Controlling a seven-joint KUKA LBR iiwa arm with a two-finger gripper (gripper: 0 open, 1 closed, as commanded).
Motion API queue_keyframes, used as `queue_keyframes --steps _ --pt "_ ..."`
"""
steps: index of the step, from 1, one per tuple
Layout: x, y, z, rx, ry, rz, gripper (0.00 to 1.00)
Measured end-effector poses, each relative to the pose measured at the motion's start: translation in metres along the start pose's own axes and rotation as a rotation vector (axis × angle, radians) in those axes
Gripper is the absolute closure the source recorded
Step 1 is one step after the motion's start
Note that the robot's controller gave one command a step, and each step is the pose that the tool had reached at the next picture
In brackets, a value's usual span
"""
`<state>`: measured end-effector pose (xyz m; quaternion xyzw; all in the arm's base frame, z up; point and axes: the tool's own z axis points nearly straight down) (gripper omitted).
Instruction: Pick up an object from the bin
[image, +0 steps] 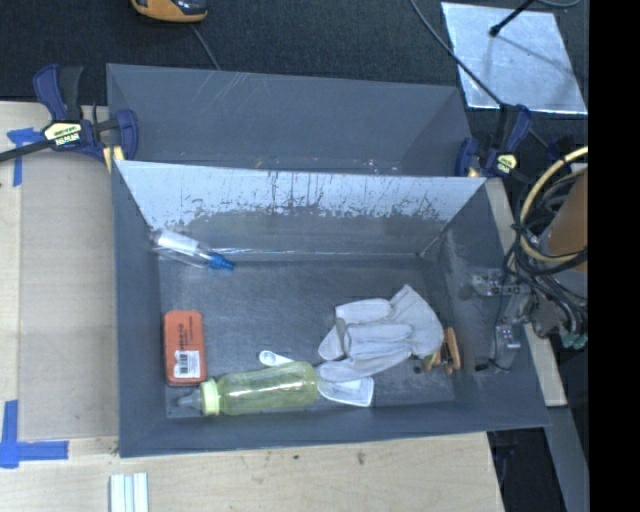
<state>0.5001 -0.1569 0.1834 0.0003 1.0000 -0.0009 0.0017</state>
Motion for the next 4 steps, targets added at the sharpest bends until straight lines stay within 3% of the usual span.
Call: queue_keyframes --steps 1,2,3,4 --pt "-0.019 0.03 0.054 0.001 -0.006 0.005 0.0" --pt "-0.022 0.042 0.076 -0.002 -0.001 0.0 0.0" --pt "-0.003 0.043 0.048 -0.002 0.003 -0.195 0.0" --pt "-0.029 0.094 0.11 -0.001 -0.013 -0.218 1.0"
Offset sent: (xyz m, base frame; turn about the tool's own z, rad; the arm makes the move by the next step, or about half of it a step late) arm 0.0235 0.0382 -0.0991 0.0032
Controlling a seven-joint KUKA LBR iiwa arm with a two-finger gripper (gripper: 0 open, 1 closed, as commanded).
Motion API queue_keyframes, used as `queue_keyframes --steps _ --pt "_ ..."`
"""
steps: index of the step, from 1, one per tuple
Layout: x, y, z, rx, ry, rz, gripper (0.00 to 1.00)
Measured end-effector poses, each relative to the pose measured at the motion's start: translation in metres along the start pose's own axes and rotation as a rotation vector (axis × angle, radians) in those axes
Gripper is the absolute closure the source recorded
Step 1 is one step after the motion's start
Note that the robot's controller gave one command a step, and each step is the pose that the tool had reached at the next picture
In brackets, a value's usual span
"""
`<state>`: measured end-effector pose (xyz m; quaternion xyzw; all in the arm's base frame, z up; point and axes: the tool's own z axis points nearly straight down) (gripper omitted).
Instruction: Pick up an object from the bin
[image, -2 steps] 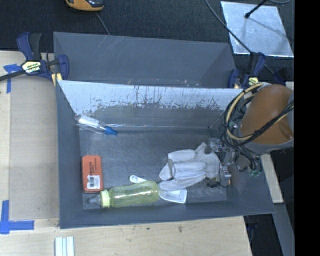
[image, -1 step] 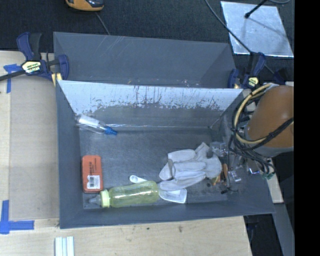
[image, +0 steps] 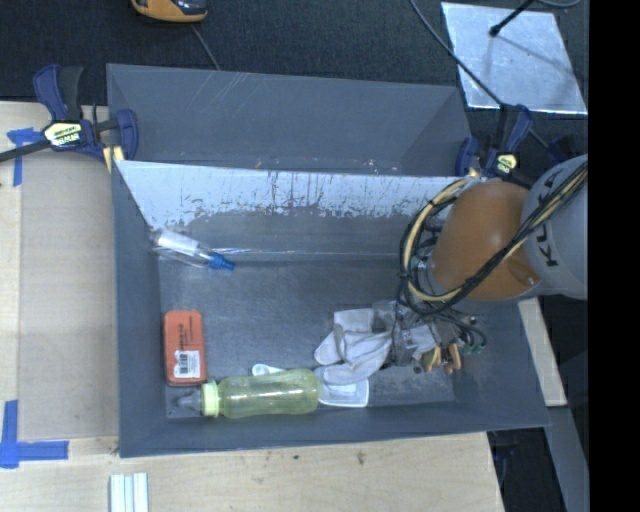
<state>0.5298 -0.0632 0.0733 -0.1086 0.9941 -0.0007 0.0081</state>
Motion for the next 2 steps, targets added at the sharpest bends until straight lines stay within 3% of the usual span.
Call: queue_keyframes --steps 1,2 --pt "0.0 0.0 0.0 0.0 0.0 0.0 1.0" --pt "0.021 0.018 -0.092 -0.002 0.014 0.031 1.0"
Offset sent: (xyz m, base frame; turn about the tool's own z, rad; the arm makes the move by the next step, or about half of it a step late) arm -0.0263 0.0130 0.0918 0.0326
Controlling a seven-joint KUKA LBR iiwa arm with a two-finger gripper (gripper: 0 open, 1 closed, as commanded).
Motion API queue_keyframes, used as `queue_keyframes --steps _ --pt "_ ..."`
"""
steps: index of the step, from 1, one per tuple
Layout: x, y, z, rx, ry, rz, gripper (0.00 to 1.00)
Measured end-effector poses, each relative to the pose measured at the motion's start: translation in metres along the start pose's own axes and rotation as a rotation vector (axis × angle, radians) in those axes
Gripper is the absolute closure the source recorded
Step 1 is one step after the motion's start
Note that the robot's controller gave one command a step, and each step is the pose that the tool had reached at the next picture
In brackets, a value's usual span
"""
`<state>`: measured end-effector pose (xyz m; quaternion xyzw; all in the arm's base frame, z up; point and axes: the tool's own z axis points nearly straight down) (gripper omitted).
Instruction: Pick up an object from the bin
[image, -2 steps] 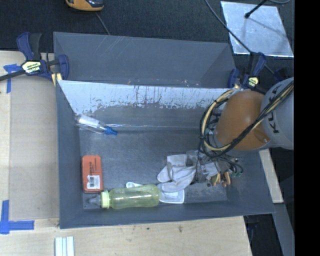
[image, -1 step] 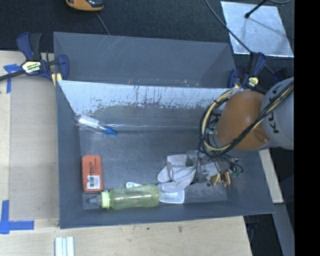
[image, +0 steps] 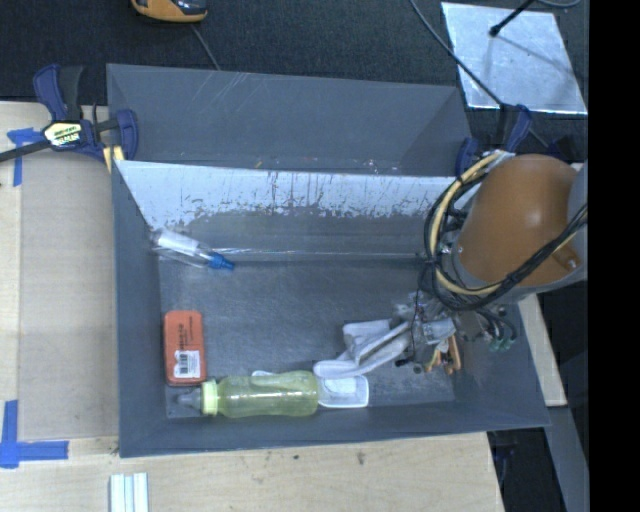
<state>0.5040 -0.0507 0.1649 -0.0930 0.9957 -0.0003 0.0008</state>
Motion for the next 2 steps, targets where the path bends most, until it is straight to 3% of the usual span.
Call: queue_keyframes --steps 1,2 --pt "0.0 0.0 0.0 0.0 0.0 0.0 1.0" --pt "0.003 -0.005 -0.122 0.0 -0.001 -0.021 1.0"
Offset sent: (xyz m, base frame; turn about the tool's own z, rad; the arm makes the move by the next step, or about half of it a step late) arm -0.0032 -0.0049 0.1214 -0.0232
